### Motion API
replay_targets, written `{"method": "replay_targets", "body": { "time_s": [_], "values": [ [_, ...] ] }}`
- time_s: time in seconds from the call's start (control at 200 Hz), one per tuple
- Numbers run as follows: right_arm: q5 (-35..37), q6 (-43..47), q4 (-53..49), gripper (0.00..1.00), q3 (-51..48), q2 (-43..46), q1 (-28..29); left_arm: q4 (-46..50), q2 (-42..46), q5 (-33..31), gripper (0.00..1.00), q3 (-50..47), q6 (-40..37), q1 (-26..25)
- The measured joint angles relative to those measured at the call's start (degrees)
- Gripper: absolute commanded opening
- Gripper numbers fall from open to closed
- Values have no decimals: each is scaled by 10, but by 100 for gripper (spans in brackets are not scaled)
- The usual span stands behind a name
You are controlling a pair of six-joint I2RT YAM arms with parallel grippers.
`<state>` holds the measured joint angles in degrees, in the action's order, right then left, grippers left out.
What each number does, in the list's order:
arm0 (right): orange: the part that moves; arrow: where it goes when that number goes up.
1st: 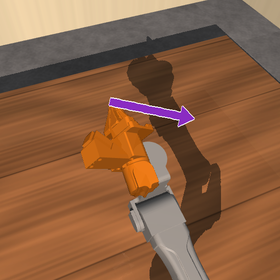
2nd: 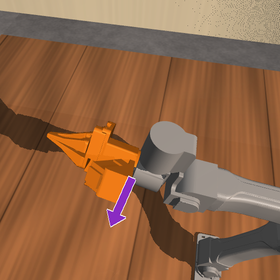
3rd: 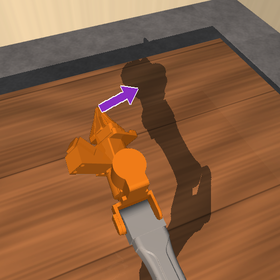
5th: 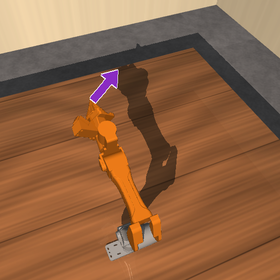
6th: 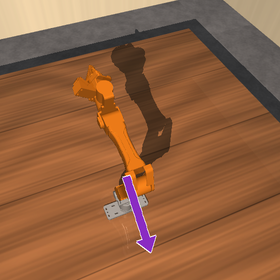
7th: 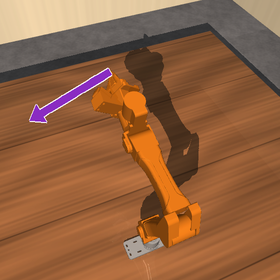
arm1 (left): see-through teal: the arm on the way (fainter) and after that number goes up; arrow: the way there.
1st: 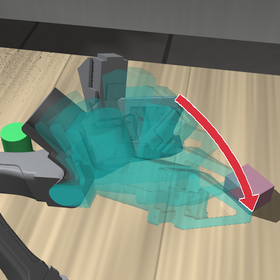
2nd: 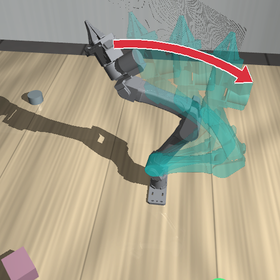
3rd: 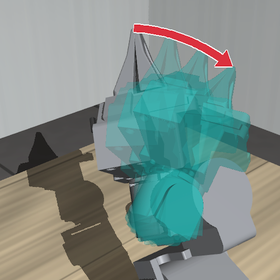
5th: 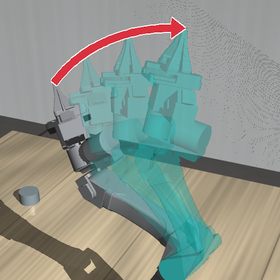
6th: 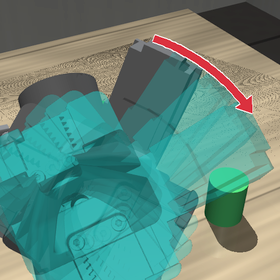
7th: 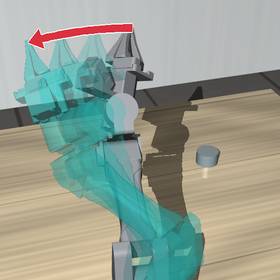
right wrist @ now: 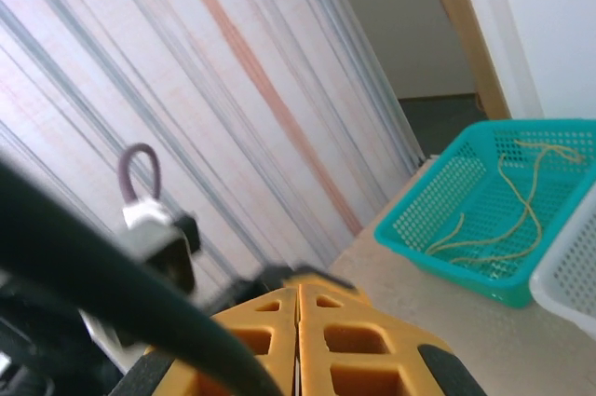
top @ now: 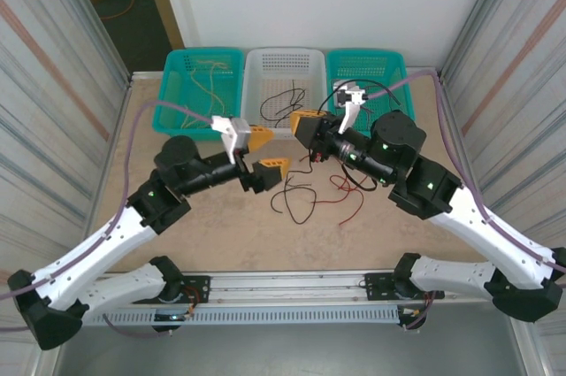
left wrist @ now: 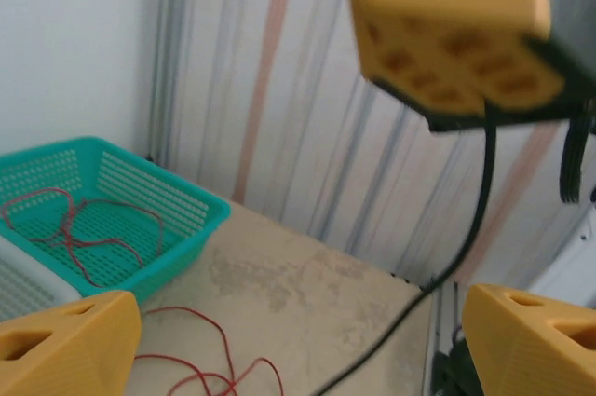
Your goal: Untangle the cables
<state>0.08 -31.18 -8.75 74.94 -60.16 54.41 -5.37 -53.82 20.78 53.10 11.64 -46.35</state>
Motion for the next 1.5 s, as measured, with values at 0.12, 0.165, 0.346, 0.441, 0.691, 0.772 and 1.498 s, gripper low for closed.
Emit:
{"method": "replay_targets", "body": {
  "time_s": [0.12,0.165,0.346,0.441,0.691,0.772,1.498],
  "values": [
    [-15,-2,16,0,6,-18,0,11,-28,-9,90,0,-36,-17],
    [-18,-3,19,0,9,-23,0,11,-36,-9,88,0,-45,-17],
    [-31,-14,38,0,18,-27,-2,8,-45,-3,83,0,-64,-24],
    [-40,-20,49,0,21,-28,-9,5,-43,7,82,0,-69,-25],
    [-63,-57,80,0,20,-38,-35,-22,-34,21,67,0,-68,-33],
    [-70,-68,93,0,14,-39,-39,-27,-39,21,56,2,-71,-33],
    [95,-109,-23,79,-76,64,-82,1,-125,-114,0,131,-76,-21]
  ]
}}
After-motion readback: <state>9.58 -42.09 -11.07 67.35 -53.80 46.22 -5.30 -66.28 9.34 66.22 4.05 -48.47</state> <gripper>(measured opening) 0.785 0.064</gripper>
